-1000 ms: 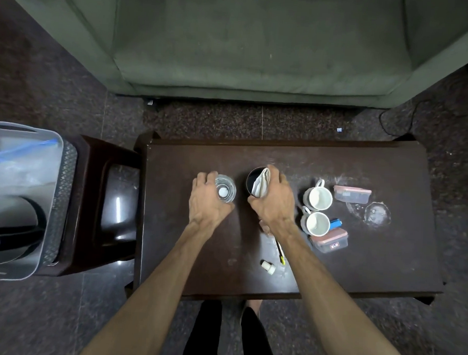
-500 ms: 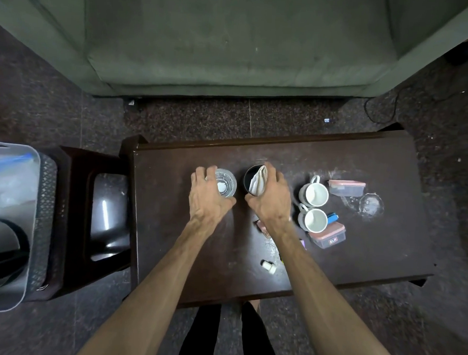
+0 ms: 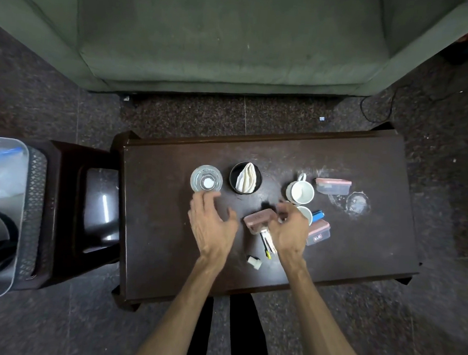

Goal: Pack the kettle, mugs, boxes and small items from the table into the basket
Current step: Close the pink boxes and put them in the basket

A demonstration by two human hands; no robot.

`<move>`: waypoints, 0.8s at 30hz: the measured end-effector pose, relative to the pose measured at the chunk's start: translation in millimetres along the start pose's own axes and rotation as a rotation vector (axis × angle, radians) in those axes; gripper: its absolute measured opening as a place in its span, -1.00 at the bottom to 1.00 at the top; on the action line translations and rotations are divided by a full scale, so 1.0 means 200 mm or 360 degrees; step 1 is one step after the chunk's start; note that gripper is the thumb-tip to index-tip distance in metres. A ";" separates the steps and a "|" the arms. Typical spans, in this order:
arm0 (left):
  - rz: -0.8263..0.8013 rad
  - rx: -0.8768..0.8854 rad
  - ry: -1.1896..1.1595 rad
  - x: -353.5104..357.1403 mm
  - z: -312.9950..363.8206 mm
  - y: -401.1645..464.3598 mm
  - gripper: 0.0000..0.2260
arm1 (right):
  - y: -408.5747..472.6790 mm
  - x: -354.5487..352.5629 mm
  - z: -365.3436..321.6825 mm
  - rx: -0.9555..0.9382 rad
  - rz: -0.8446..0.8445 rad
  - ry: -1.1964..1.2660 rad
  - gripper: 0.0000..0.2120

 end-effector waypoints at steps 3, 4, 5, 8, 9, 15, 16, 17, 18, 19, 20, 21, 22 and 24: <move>-0.0308 -0.0135 -0.0144 0.19 0.06 -0.12 -0.85 | 0.03 -0.04 0.09 0.0072 -0.0043 -0.0068 -0.82; -0.0423 -0.0213 -0.0166 0.25 0.06 -0.15 -0.88 | 0.04 -0.03 0.10 0.0066 -0.0066 -0.0119 -0.80; -0.0507 -0.0320 -0.0183 0.31 0.06 -0.18 -0.87 | 0.06 -0.02 0.11 0.0047 -0.0099 -0.0170 -0.77; -0.0659 -0.0551 -0.0162 0.45 0.03 -0.24 -0.65 | 0.10 0.01 0.12 -0.0020 -0.0151 -0.0294 -0.69; -0.0700 -0.0597 -0.0159 0.50 0.01 -0.26 -0.58 | 0.11 0.00 0.12 -0.0023 -0.0140 -0.0318 -0.69; -0.0434 -0.1477 -0.0775 0.64 -0.14 -0.41 -0.70 | 0.19 -0.16 0.24 0.0095 0.0202 -0.0214 -0.71; -0.0402 -0.1591 -0.0901 0.67 -0.13 -0.43 -0.70 | 0.20 -0.18 0.27 0.0134 0.0228 -0.0145 -0.72; -0.0401 -0.1651 -0.0996 0.70 -0.12 -0.43 -0.67 | 0.21 -0.20 0.31 0.0177 0.0255 -0.0058 -0.75; -0.0404 -0.1693 -0.1092 0.73 -0.10 -0.44 -0.63 | 0.22 -0.22 0.34 0.0221 0.0284 0.0034 -0.78; -0.0399 -0.1724 -0.1181 0.75 -0.08 -0.44 -0.61 | 0.23 -0.25 0.37 0.0248 0.0315 0.0111 -0.83; -0.0380 -0.1744 -0.1244 0.77 -0.06 -0.44 -0.63 | 0.23 -0.27 0.38 0.0258 0.0336 0.0159 -0.86; -0.0363 -0.1759 -0.1266 0.77 -0.05 -0.44 -0.68 | 0.24 -0.28 0.39 0.0260 0.0341 0.0181 -0.88; -0.0350 -0.1780 -0.1272 0.78 -0.04 -0.45 -0.69 | 0.24 -0.28 0.40 0.0264 0.0335 0.0182 -0.89; -0.0339 -0.1797 -0.1265 0.79 -0.04 -0.46 -0.65 | 0.26 -0.28 0.41 0.0283 0.0307 0.0174 -0.88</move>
Point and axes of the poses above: each hand's wrist, its own y-axis towards the middle knuckle, its own x-axis out of the palm, z = x × y, the point moved 9 cm from there along y, towards the middle knuckle, and after that the axes turned 14 degrees about x, right-handed, at the moved point
